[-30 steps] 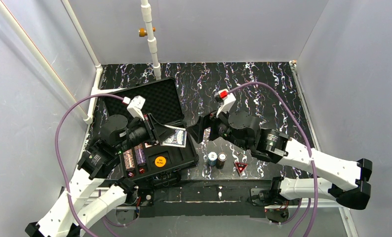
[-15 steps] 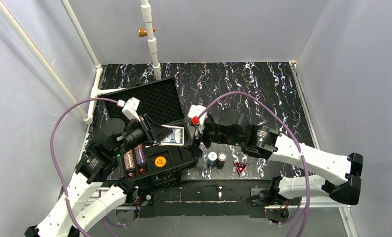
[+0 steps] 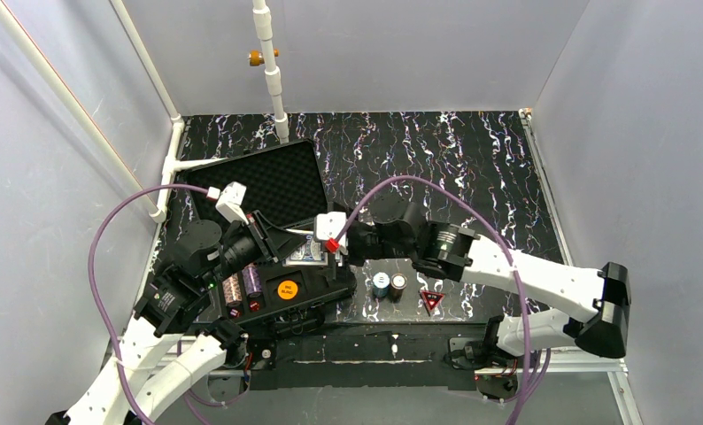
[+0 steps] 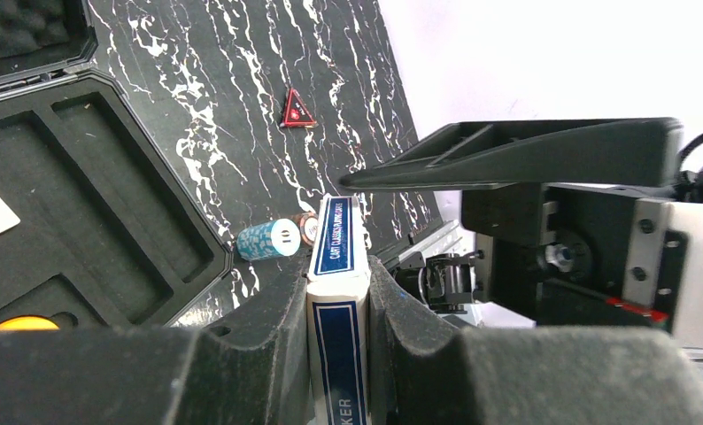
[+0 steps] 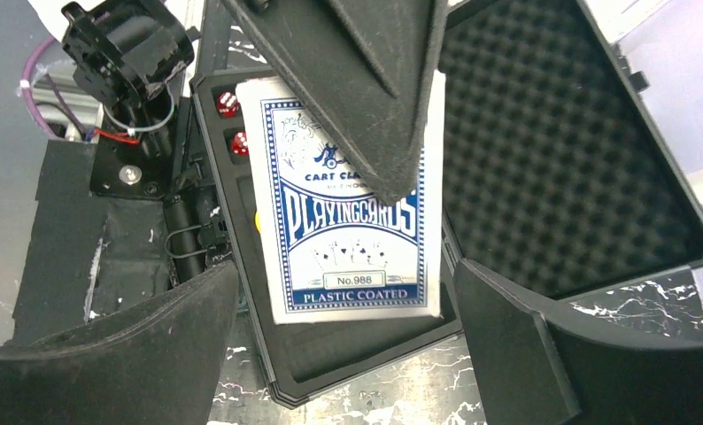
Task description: Pack up texas hold em set
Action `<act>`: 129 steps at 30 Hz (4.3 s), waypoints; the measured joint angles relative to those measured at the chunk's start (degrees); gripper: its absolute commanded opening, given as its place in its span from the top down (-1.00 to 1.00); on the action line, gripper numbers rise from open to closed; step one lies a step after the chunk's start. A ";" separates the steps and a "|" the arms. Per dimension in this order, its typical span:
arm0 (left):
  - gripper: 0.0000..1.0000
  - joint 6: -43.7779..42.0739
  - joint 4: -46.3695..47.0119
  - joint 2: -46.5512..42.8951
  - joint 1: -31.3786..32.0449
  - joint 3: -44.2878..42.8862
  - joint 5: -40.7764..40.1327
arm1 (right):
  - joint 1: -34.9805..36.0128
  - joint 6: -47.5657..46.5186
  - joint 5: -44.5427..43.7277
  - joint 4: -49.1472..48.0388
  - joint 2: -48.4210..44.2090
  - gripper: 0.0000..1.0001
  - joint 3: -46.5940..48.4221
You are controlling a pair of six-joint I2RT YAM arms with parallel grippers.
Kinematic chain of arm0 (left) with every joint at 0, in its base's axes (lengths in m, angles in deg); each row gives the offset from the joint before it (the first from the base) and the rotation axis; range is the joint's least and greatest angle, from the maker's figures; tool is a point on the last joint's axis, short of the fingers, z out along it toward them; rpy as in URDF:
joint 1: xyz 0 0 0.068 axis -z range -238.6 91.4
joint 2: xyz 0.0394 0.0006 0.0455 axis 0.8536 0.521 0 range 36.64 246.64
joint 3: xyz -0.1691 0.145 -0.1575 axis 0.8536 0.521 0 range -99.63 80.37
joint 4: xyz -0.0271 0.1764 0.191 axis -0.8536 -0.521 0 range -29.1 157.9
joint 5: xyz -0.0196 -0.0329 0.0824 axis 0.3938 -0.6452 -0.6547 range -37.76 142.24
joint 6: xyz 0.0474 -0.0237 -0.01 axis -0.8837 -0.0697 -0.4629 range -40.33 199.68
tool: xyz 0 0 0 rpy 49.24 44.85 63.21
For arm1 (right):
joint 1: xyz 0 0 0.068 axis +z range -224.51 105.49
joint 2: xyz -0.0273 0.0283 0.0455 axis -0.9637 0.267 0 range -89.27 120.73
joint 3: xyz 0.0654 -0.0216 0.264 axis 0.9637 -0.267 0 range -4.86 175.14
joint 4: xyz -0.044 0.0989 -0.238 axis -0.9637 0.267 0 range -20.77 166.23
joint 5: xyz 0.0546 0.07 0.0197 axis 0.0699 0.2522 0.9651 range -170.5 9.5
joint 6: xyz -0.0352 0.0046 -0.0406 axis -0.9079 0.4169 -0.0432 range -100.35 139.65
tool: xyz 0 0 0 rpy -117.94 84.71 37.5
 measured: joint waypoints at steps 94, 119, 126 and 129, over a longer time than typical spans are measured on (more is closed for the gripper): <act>-0.97 -22.53 -27.06 -15.76 0.11 -1.16 -35.54 | 3.76 -5.03 -8.41 4.22 5.84 0.42 -3.58; -0.97 -24.04 -25.03 -23.80 0.09 2.73 -40.09 | 5.92 -7.96 -7.39 8.35 22.64 0.42 9.62; -0.97 -24.30 -24.28 -25.27 0.09 2.75 -40.11 | 6.64 -8.35 -6.93 9.01 25.46 0.42 12.41; -0.97 -24.37 -23.93 -25.64 0.09 2.80 -40.15 | 6.78 -8.41 -6.80 9.46 26.95 0.42 13.03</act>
